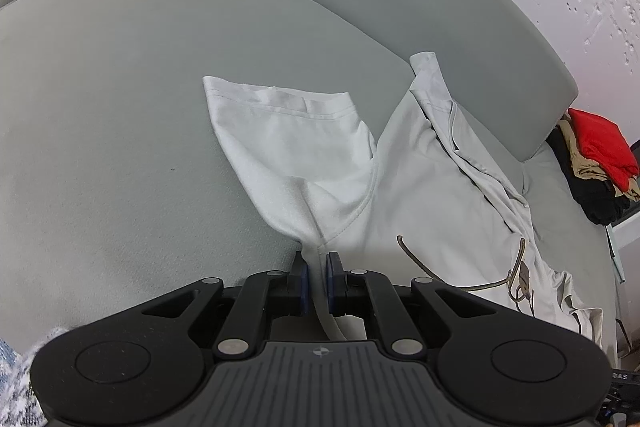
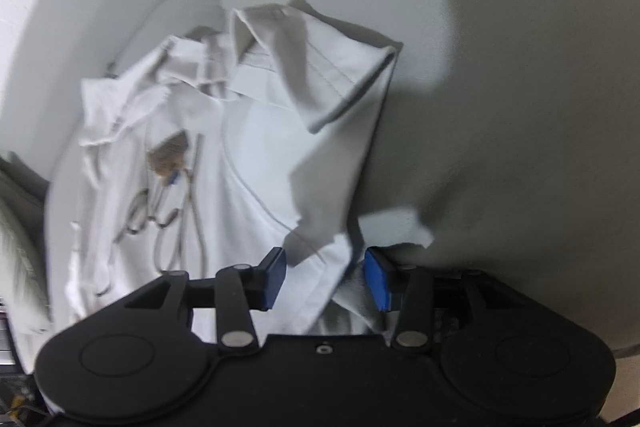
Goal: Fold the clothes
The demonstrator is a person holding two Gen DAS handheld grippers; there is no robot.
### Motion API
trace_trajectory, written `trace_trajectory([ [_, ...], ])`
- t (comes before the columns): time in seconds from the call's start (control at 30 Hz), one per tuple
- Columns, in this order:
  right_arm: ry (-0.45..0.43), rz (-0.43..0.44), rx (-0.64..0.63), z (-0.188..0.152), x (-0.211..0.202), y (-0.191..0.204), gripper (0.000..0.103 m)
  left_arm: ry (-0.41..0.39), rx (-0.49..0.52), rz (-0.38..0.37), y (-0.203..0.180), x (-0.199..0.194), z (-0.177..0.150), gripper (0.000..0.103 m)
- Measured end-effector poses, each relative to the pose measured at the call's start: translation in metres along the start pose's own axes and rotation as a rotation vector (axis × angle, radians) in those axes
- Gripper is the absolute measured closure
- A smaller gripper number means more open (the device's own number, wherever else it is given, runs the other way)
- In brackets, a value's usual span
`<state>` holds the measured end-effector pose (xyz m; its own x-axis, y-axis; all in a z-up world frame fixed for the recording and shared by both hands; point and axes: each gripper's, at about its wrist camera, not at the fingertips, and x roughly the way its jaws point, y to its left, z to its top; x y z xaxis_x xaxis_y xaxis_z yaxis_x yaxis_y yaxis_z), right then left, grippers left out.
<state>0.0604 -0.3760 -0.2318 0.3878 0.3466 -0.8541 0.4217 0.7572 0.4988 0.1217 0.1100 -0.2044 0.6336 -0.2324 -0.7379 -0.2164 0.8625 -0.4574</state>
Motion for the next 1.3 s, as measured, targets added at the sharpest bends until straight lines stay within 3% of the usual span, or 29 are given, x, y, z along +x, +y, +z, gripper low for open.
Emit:
trace_trajectory([
  [0.13,-0.022,0.093,0.006,-0.002,-0.005,-0.007,0.069,0.005,-0.015,-0.003,0.002,0.001,0.001,0.096],
  [0.33,0.042,0.075,-0.074,0.001,0.019,0.020,0.069,0.009,-0.077,-0.021,0.010,-0.001,0.002,0.089],
  [0.4,0.016,0.068,-0.105,-0.004,0.018,0.026,0.099,0.009,-0.113,-0.031,0.016,-0.002,0.003,0.086],
  [0.6,-0.184,0.098,0.021,-0.010,-0.006,0.008,0.100,0.006,-0.193,-0.090,0.026,-0.003,0.006,0.069],
  [0.73,-0.151,0.143,0.046,-0.004,-0.004,0.001,0.099,0.043,-0.228,-0.127,0.027,0.008,0.009,0.068],
  [0.83,-0.108,0.150,0.007,-0.002,0.001,0.007,0.089,0.068,-0.226,-0.156,0.025,0.012,0.008,0.068],
  [0.87,-0.093,0.153,-0.006,-0.001,0.002,0.009,0.078,0.081,-0.221,-0.169,0.024,0.014,0.008,0.069],
  [0.9,-0.083,0.152,-0.020,-0.001,0.004,0.012,0.073,0.098,-0.214,-0.183,0.023,0.016,0.008,0.071],
  [1.03,-0.062,0.102,-0.065,-0.004,0.008,0.020,0.073,0.162,-0.200,-0.227,0.018,0.027,0.004,0.095],
  [1.07,-0.066,0.095,-0.068,-0.005,0.008,0.022,0.075,0.170,-0.194,-0.230,0.016,0.028,0.004,0.096],
  [1.17,-0.113,0.079,-0.071,-0.010,0.003,0.022,0.100,0.137,-0.191,-0.235,0.013,0.025,0.001,0.101],
  [1.3,-0.200,0.038,-0.083,-0.020,-0.009,0.023,0.100,0.018,-0.150,-0.179,0.006,0.000,0.003,0.102],
])
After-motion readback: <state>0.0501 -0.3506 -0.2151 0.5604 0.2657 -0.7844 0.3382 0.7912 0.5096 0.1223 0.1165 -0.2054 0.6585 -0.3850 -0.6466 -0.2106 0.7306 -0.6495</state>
